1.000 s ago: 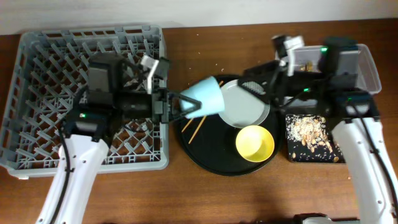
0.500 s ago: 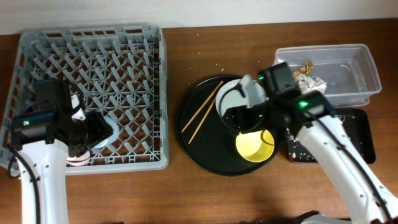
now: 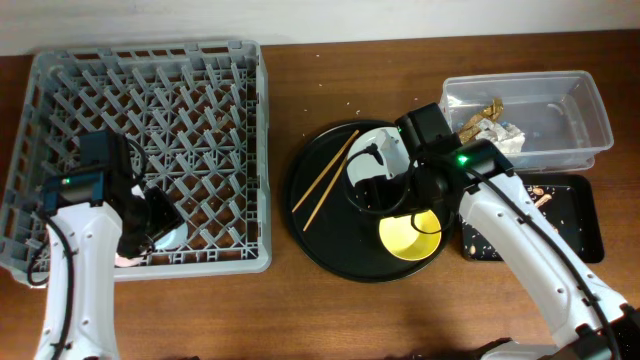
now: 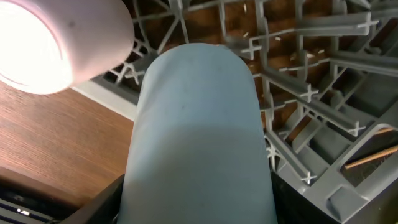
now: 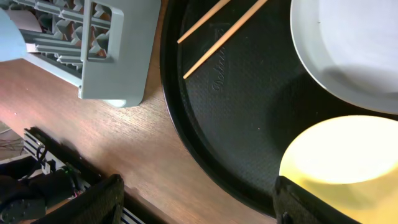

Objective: Sort waste into correct bins and load items into the dishwasher rack

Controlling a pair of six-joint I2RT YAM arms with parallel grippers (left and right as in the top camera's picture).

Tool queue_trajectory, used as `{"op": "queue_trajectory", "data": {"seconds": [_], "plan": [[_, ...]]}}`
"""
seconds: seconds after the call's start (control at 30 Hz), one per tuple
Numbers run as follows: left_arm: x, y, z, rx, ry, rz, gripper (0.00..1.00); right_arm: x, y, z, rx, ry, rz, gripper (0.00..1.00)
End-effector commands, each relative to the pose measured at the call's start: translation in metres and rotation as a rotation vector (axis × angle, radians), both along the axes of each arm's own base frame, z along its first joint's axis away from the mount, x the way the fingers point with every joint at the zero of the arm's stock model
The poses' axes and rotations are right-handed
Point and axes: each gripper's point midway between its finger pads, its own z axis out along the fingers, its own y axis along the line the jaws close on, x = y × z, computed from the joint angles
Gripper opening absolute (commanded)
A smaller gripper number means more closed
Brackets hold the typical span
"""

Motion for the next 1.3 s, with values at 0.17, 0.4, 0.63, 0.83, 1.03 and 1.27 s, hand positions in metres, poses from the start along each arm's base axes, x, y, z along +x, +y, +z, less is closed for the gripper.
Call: {"op": "queue_trajectory", "data": {"seconds": [0.17, 0.4, 0.63, 0.83, 1.03, 1.27], "plan": [[-0.013, -0.001, -0.045, -0.003, 0.046, 0.016, 0.56, 0.001, -0.001, -0.003, -0.015, 0.003, -0.006, 0.77], [-0.005, -0.007, -0.051, -0.041, 0.006, 0.011, 0.99, 0.000, -0.001, -0.003, -0.016, 0.005, -0.006, 0.77], [0.021, -0.015, 0.006, -0.091, -0.095, -0.039, 0.99, -0.001, -0.001, -0.003, -0.018, 0.009, -0.005, 0.77], [0.052, -0.060, 0.118, -0.233, -0.403, -0.419, 0.99, 0.012, 0.008, -0.011, -0.051, -0.031, -0.030, 0.69], [0.046, -0.128, 0.150, -0.327, -0.572, -0.890, 0.99, 0.020, 0.009, -0.038, -0.169, -0.015, -0.082, 0.69], [0.043, -0.120, 0.149, -0.217, -0.545, -0.869, 0.99, 0.019, 0.008, -0.038, -0.169, -0.012, -0.081, 0.80]]}}
